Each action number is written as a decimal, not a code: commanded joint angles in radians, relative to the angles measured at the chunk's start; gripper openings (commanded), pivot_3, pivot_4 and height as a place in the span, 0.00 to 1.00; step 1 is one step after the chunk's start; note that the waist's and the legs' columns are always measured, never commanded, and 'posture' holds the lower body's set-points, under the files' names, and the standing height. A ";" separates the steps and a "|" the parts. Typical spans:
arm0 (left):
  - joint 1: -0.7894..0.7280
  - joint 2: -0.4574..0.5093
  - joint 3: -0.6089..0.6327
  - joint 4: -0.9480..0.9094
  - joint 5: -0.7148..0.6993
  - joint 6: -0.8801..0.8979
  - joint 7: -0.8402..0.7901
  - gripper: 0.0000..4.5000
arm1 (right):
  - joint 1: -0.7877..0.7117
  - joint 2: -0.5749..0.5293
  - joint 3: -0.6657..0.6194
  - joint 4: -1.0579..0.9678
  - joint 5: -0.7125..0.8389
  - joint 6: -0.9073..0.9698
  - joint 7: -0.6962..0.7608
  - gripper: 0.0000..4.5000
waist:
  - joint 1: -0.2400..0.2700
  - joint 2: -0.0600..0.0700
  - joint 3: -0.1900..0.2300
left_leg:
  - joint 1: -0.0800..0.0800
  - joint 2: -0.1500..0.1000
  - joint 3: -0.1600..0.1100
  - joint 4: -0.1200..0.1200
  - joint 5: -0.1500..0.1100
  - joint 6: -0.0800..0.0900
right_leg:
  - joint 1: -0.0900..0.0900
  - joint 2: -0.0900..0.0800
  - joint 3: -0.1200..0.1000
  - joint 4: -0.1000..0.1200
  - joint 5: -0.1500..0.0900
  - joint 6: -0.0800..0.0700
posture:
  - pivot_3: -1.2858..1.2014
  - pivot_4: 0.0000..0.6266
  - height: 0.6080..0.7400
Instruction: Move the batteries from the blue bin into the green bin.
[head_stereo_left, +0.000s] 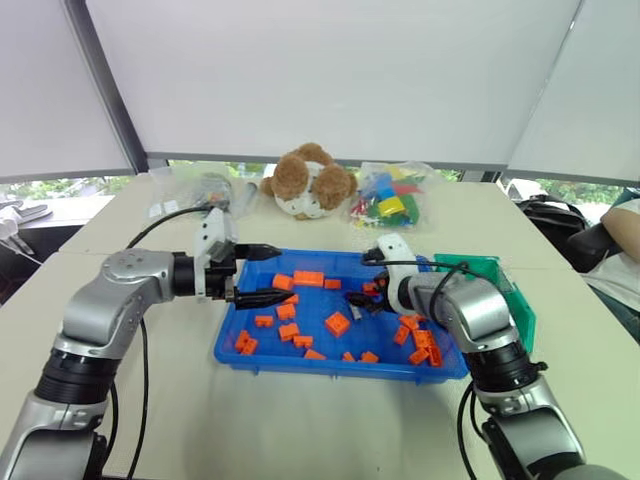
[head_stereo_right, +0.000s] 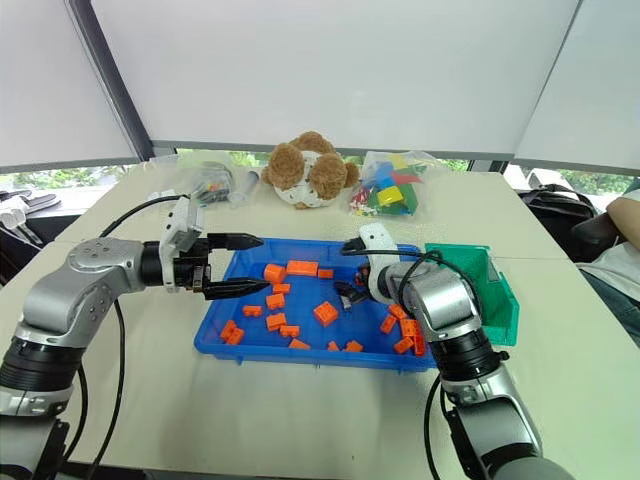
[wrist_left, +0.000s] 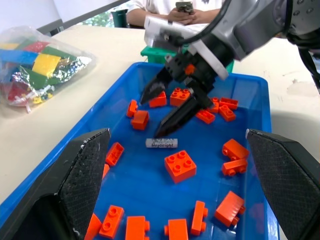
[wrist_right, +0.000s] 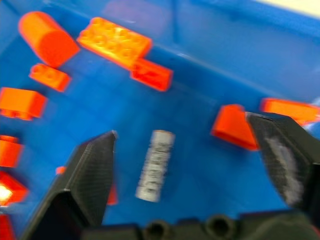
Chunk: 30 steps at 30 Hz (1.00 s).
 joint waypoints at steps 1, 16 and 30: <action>0.003 0.015 0.031 -0.035 -0.016 0.007 0.007 1.00 | 0.012 0.037 0.003 -0.038 -0.018 0.010 -0.052 0.99 | 0.000 0.000 0.000 | 0.000 0.000 0.000 0.000 0.000 0.000 | 0.000 0.000 0.000 0.000 0.000 0.000 | 0.52 0.24 0.78; 0.005 0.013 0.031 -0.041 -0.015 0.014 0.013 1.00 | 0.054 0.108 0.016 0.044 -0.039 0.004 -0.129 0.94 | -0.002 0.000 0.000 | 0.000 0.000 0.000 0.000 0.000 0.000 | 0.000 0.000 0.000 0.000 0.000 0.000 | 0.52 0.24 0.78; 0.012 0.017 0.031 -0.048 -0.019 0.013 0.016 1.00 | 0.034 0.057 0.024 -0.093 -0.018 0.058 -0.090 0.01 | 0.000 0.000 0.000 | 0.000 0.000 0.000 0.000 0.000 0.000 | 0.000 0.000 0.000 0.000 0.000 0.000 | 0.52 0.24 0.78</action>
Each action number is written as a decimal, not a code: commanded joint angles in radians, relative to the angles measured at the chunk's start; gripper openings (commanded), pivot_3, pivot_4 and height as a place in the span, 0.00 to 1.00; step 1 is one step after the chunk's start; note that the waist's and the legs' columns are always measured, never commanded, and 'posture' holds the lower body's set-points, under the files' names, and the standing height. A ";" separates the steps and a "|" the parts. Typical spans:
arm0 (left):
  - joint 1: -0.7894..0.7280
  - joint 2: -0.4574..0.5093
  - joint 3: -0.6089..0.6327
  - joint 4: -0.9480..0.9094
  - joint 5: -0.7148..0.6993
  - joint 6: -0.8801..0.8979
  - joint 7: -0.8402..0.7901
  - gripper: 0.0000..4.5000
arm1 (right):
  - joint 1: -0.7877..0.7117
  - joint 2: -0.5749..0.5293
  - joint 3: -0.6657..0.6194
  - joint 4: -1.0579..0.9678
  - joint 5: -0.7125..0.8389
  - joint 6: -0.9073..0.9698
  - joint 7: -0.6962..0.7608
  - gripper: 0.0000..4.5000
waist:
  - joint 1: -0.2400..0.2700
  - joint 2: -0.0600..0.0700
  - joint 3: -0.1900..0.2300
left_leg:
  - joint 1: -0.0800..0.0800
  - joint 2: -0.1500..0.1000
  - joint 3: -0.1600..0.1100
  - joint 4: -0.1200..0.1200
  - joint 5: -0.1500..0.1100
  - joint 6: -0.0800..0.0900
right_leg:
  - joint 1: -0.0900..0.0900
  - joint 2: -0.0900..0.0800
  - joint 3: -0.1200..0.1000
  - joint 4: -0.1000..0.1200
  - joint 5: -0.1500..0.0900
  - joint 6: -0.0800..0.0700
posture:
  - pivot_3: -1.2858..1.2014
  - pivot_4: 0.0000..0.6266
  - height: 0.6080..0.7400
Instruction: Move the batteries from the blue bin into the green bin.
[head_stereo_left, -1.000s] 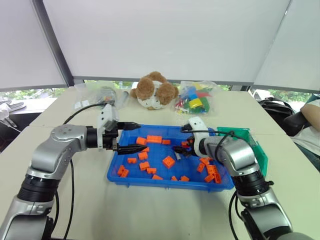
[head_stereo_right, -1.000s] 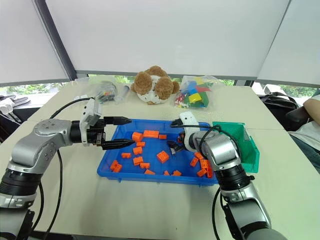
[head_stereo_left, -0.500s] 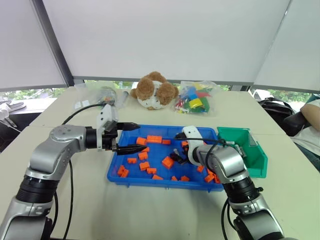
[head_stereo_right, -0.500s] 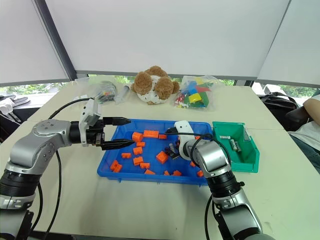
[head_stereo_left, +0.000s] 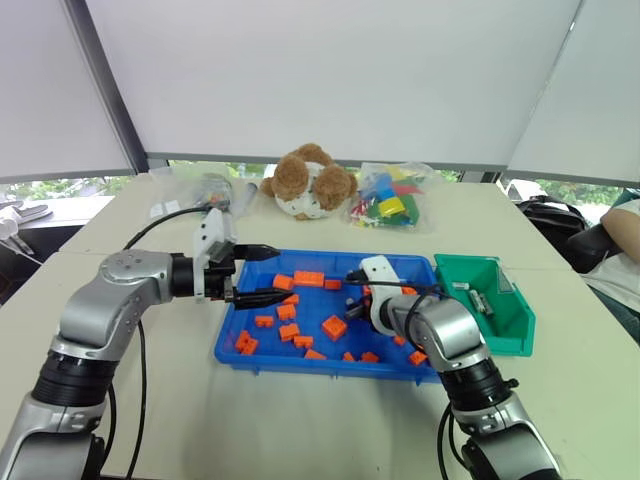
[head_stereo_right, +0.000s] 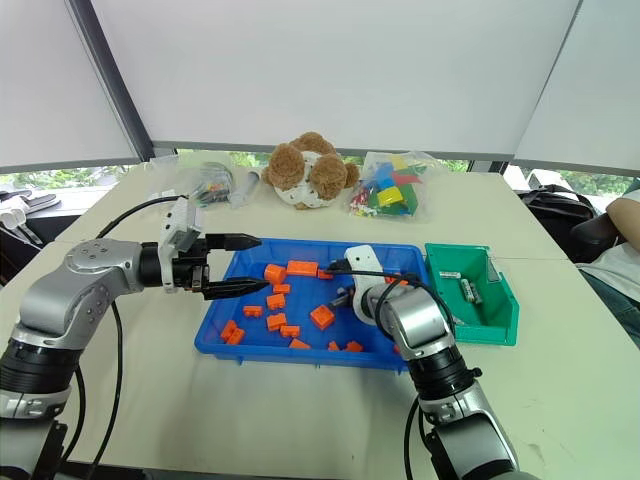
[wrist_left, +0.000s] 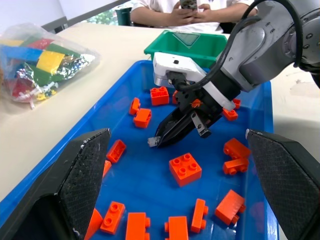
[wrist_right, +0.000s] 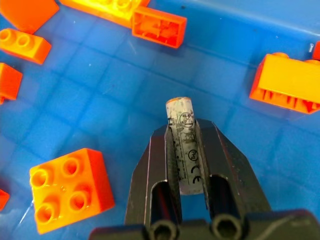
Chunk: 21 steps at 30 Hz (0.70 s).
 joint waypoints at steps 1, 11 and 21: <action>-0.002 0.013 0.026 -0.035 -0.015 0.000 0.001 1.00 | -0.074 -0.072 -0.066 -0.139 0.030 0.062 0.036 0.01 | 0.002 0.000 0.000 | 0.000 0.000 0.000 0.000 0.000 0.000 | 0.000 0.000 0.000 0.000 0.000 0.000 | 0.52 0.24 0.78; -0.010 0.001 0.005 -0.029 -0.025 0.005 -0.015 1.00 | -0.122 -0.475 -0.336 -0.182 0.062 0.123 0.124 0.01 | 0.005 0.000 0.000 | -0.001 0.000 0.000 -0.001 -0.001 0.001 | 0.000 -0.001 -0.001 -0.003 0.000 0.000 | 0.52 0.24 0.78; -0.036 -0.007 -0.003 -0.010 -0.032 0.019 -0.038 1.00 | 0.112 -0.540 -0.397 -0.100 0.111 0.031 0.204 0.24 | -0.001 0.000 0.000 | 0.000 0.000 0.000 -0.001 0.000 0.001 | 0.000 0.000 0.000 -0.002 0.000 0.000 | 0.52 0.24 0.78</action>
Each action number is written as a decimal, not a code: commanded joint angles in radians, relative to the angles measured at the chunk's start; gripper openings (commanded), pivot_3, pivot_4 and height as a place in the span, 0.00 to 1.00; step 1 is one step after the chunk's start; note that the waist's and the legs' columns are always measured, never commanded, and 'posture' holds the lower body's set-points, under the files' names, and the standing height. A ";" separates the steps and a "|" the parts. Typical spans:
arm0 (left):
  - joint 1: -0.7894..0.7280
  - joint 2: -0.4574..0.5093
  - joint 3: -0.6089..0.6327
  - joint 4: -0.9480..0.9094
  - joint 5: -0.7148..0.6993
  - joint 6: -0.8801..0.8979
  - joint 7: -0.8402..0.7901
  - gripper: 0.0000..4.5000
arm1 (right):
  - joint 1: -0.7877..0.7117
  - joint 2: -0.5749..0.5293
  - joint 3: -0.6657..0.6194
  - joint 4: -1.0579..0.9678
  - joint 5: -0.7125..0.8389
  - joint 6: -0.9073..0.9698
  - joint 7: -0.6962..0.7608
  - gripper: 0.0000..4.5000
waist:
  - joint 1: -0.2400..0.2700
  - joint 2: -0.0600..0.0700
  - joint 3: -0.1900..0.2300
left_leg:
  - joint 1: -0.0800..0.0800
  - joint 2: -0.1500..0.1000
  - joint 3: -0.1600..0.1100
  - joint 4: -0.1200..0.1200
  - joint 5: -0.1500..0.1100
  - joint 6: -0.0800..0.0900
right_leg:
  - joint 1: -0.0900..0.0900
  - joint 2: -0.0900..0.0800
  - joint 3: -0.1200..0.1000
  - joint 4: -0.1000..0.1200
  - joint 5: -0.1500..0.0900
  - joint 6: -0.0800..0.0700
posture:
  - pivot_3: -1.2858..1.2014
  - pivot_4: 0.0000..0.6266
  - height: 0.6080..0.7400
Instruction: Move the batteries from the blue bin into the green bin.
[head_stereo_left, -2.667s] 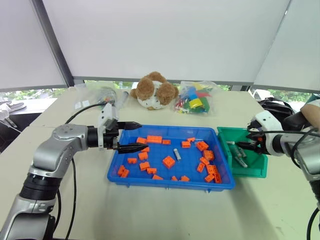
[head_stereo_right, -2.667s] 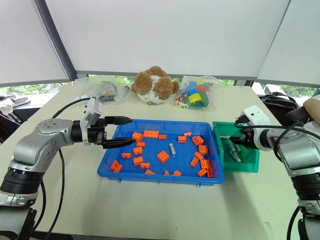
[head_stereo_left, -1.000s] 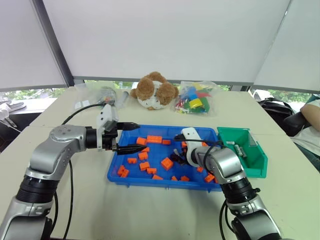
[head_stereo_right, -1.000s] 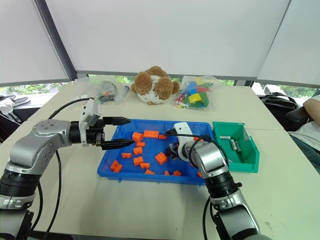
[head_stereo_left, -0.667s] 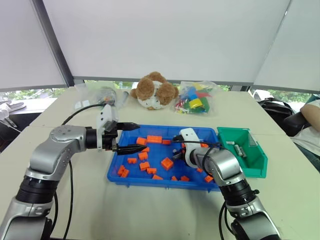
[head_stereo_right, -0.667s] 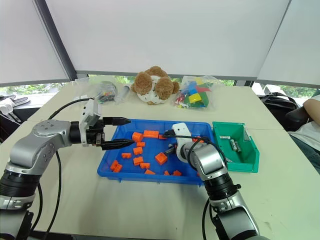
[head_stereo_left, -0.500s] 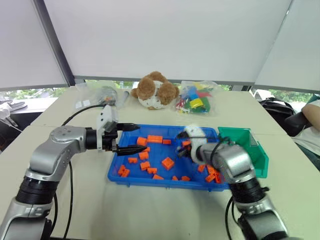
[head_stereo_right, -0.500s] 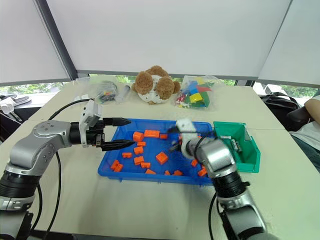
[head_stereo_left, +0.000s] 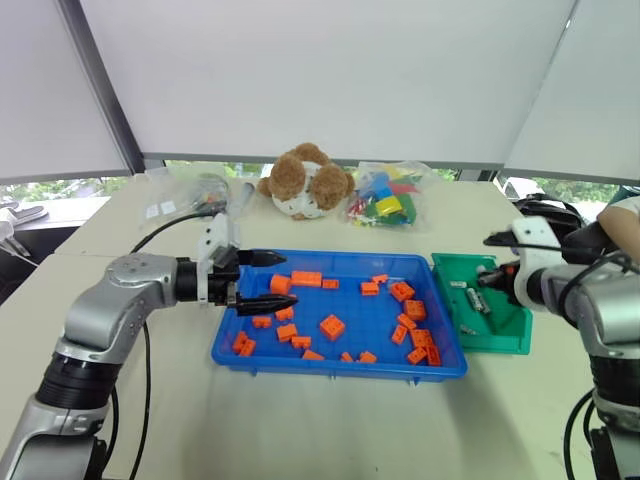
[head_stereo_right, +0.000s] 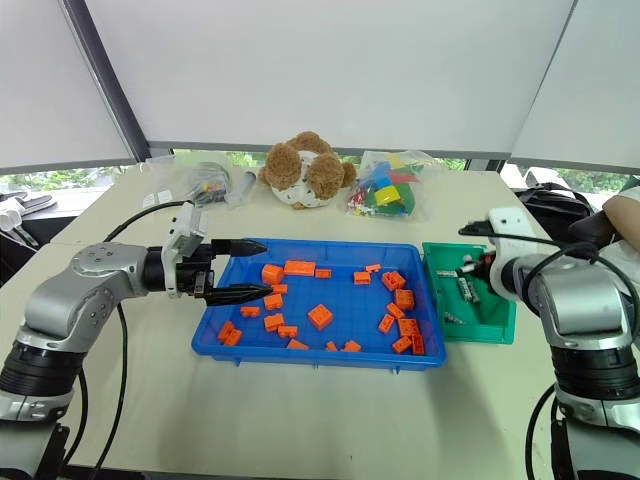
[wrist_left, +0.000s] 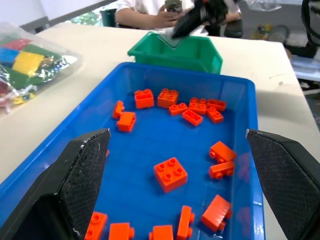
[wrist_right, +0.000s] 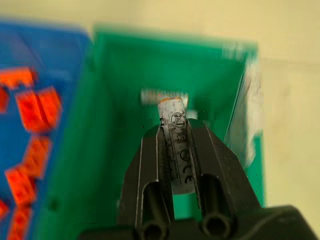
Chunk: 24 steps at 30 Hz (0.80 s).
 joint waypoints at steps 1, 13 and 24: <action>-0.025 0.005 0.021 -0.009 -0.019 0.006 -0.004 1.00 | 0.012 -0.006 -0.036 -0.014 0.024 -0.044 0.020 0.34 | 0.002 0.000 0.000 | 0.000 0.000 0.000 0.000 0.000 0.000 | 0.000 0.000 0.000 0.000 0.000 0.000 | 0.52 0.24 0.78; -0.011 0.043 0.058 -0.019 -0.053 0.051 -0.005 1.00 | -0.016 -0.203 -0.028 -0.252 0.195 -0.159 0.291 0.99 | 0.003 0.001 0.001 | 0.000 0.000 0.000 0.000 0.000 0.000 | 0.000 0.000 0.000 0.000 0.000 0.000 | 0.52 0.24 0.78; 0.008 0.069 0.058 -0.021 -0.052 0.043 -0.005 1.00 | 0.057 -0.277 -0.068 -0.423 0.369 -0.210 0.430 0.99 | 0.009 0.001 0.000 | 0.000 0.000 -0.001 0.002 -0.002 0.004 | 0.002 -0.001 -0.001 0.000 0.000 0.000 | 0.52 0.24 0.78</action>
